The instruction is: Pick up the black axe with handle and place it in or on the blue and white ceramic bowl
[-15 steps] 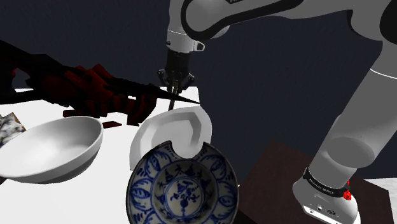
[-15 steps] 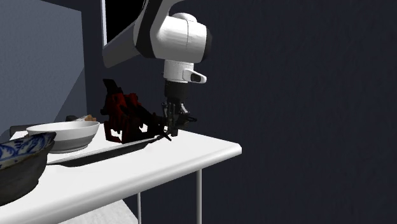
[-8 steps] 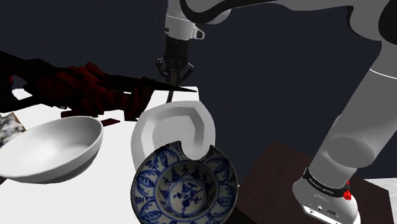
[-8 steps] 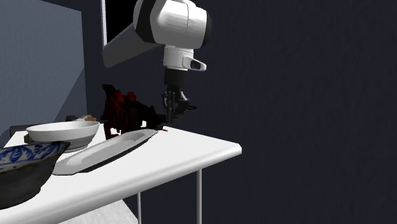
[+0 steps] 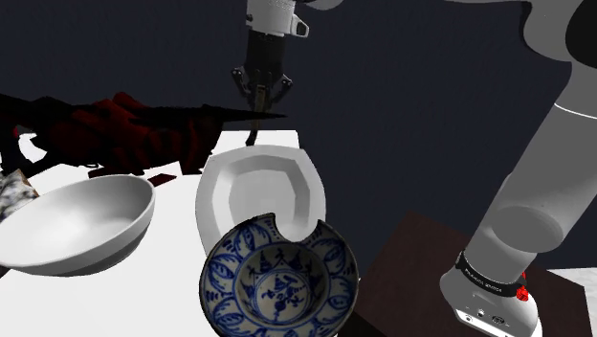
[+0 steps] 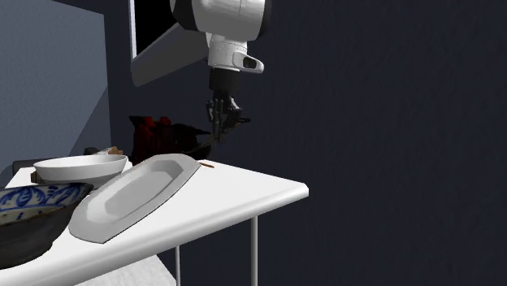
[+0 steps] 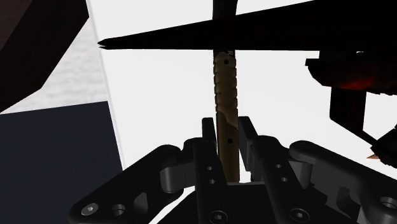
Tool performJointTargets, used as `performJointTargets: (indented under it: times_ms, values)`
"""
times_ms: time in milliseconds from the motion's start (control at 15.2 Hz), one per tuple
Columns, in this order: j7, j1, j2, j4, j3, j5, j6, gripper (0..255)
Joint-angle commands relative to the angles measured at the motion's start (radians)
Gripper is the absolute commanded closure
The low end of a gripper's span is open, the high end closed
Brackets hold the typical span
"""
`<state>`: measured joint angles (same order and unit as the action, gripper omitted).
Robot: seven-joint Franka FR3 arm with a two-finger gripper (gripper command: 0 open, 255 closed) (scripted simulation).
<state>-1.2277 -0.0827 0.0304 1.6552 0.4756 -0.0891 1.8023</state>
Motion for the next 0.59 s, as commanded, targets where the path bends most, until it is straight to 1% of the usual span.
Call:
performJointTargets:
  times_ms: [0,132,528]
  values:
    - [-0.004,0.001,-0.007,-0.034,0.001,0.004,-0.028,255]
    - [-0.007,0.001,-0.013,-0.062,0.002,0.007,-0.05,255]
    - [-0.091,0.047,0.116,0.068,0.046,-0.043,-0.027,255]
